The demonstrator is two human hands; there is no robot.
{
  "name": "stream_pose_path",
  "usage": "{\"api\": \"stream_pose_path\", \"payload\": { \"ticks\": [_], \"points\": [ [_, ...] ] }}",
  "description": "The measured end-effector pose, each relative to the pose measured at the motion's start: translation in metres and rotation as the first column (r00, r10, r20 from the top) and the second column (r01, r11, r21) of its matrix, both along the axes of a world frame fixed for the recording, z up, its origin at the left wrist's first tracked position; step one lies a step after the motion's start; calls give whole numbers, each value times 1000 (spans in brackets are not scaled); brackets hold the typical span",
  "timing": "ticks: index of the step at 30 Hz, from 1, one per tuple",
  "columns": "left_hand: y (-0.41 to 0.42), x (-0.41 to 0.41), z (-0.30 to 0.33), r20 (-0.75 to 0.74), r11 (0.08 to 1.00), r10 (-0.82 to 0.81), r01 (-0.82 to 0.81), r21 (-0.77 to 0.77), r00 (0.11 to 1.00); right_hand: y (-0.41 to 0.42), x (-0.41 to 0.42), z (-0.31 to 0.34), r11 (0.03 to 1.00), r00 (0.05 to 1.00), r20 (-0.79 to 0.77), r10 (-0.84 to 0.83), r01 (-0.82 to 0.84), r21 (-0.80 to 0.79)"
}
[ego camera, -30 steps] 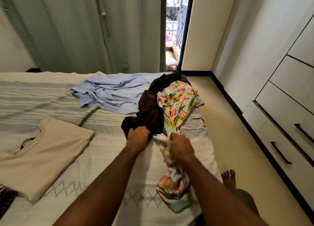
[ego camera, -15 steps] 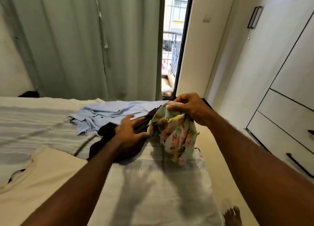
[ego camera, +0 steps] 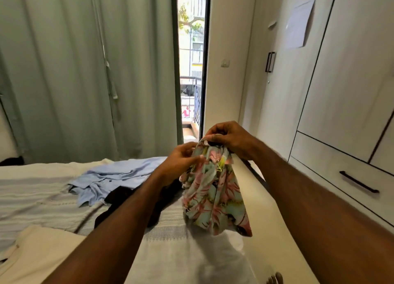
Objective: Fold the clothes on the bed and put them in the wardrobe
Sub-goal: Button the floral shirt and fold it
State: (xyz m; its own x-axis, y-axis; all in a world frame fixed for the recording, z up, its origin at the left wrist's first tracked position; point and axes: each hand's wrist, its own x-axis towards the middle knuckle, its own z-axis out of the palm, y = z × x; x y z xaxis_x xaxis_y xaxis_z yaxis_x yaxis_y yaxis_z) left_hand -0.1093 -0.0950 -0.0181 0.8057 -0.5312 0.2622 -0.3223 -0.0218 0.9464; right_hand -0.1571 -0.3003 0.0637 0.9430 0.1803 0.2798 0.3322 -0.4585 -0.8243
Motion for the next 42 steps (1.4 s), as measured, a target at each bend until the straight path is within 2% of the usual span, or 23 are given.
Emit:
{"api": "stream_pose_path", "payload": {
  "ticks": [3, 5, 7, 8, 9, 11, 12, 14, 15, 17, 19, 23, 26, 28, 29, 31, 33, 36, 38, 39, 40, 41, 42],
  "points": [
    [-2, 2, 16, 323, 929, 143, -239, 282, 935, -8, -9, 16, 991, 985, 146, -87, 101, -88],
    [1, 2, 30, 403, 855, 210, -367, 365, 891, -16, -14, 28, 944, 906, 343, -248, 306, -124],
    [7, 1, 43, 361, 847, 290, -413, 335, 886, -23, -29, 44, 901, 797, 436, -419, 423, 94],
    [11, 0, 45, 280, 878, 330, -402, 259, 902, -27, -35, 49, 875, 763, 430, -483, 429, 222],
    [12, -2, 54, 187, 912, 352, -381, 154, 917, -33, -42, 59, 856, 751, 416, -513, 415, 308],
    [18, -6, 67, 62, 930, 368, -367, -31, 928, -45, -52, 68, 882, 799, 389, -458, 356, 308],
    [21, -7, 78, 54, 920, 384, -377, -104, 922, -54, -59, 73, 911, 836, 369, -406, 336, 241],
    [33, -6, 99, 71, 885, 440, -419, -202, 895, -71, -67, 74, 935, 896, 294, -334, 354, -19],
    [41, -8, 112, 97, 871, 466, -437, -224, 880, -78, -71, 73, 908, 912, 262, -315, 371, -197],
    [55, -14, 133, 146, 880, 454, -416, -231, 879, -89, -70, 64, 788, 923, 225, -311, 383, -482],
    [68, -24, 148, 172, 903, 407, -367, -224, 897, -93, -66, 53, 724, 902, 268, -338, 431, -539],
    [95, -43, 172, 287, 873, 487, -444, -202, 825, -82, -60, 42, 726, 790, 358, -498, 606, -326],
    [125, -45, 180, 487, 800, 529, -600, -13, 695, -73, -56, 47, 689, 669, 416, -616, 714, -126],
    [146, -49, 178, 462, 771, 538, -633, 69, 706, -67, -57, 53, 721, 651, 420, -632, 693, 12],
    [155, -51, 176, 422, 768, 544, -633, 97, 725, -63, -56, 56, 760, 680, 383, -625, 643, 98],
    [172, -55, 170, 355, 770, 537, -616, 164, 765, -53, -58, 60, 842, 825, 206, -525, 471, 263],
    [195, -57, 163, 271, 783, 494, -558, 276, 826, -51, -64, 61, 914, 959, 36, -282, 258, 312],
    [231, -64, 163, 19, 897, 315, -305, 320, 949, -70, -75, 66, 943, 983, -154, 95, -40, 330],
    [246, -70, 164, -106, 944, 244, -211, 255, 964, -75, -77, 66, 916, 964, -175, 200, -121, 383],
    [247, -72, 166, -128, 948, 246, -212, 236, 961, -72, -72, 64, 913, 976, -153, 154, -81, 399],
    [247, -70, 164, -136, 946, 270, -237, 220, 953, -66, -63, 60, 921, 994, -109, 21, 24, 389],
    [244, -67, 162, -121, 935, 318, -289, 208, 940, -57, -54, 56, 917, 983, -41, -179, 182, 355],
    [240, -61, 159, -77, 913, 379, -359, 194, 922, -46, -46, 52, 879, 918, 45, -394, 363, 308]
  ]
}}
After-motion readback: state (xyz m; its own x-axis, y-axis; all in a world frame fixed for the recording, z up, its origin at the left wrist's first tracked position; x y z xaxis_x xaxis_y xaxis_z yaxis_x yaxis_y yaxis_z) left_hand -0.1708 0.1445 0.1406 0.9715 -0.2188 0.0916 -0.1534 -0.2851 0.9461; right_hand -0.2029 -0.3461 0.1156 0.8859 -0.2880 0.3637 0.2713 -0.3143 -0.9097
